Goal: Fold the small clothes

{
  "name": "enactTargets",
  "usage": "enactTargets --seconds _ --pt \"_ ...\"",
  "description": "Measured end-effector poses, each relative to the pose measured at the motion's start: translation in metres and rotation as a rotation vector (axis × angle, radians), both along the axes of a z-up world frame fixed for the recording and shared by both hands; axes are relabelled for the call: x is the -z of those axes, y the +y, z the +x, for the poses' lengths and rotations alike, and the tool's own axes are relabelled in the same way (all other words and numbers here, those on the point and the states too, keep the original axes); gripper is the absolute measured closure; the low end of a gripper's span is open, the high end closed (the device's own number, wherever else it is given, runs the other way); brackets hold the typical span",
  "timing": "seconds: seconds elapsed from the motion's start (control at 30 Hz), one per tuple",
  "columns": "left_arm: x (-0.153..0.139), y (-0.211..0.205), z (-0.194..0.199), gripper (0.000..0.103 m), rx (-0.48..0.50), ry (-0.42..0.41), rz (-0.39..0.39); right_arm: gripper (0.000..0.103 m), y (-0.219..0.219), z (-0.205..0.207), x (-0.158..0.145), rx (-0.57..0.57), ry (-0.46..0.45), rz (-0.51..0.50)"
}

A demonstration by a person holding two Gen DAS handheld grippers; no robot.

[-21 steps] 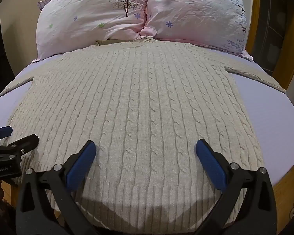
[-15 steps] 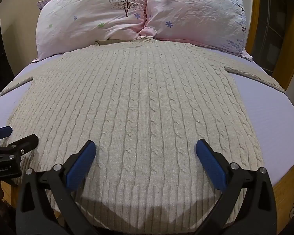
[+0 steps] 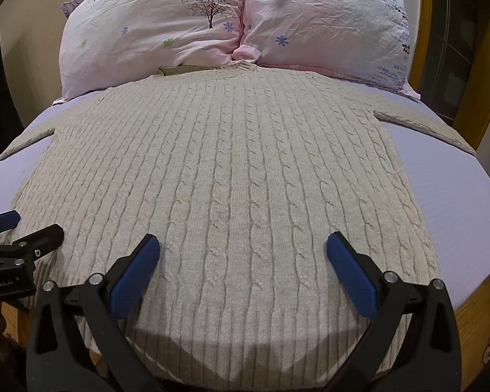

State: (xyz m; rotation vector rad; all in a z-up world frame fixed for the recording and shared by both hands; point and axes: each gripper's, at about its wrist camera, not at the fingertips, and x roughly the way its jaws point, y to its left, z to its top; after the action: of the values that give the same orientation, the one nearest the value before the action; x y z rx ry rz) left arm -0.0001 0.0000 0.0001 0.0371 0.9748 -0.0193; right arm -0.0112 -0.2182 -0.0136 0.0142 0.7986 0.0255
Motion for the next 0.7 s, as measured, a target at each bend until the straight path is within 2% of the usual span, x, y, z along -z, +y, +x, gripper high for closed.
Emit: enactTargets --seconds 0.7 --pt "0.0000 -0.0001 0.0001 0.001 0.001 0.000 0.001 0.002 0.0025 0.0025 0.0005 -0.018 0.019 -0.007"
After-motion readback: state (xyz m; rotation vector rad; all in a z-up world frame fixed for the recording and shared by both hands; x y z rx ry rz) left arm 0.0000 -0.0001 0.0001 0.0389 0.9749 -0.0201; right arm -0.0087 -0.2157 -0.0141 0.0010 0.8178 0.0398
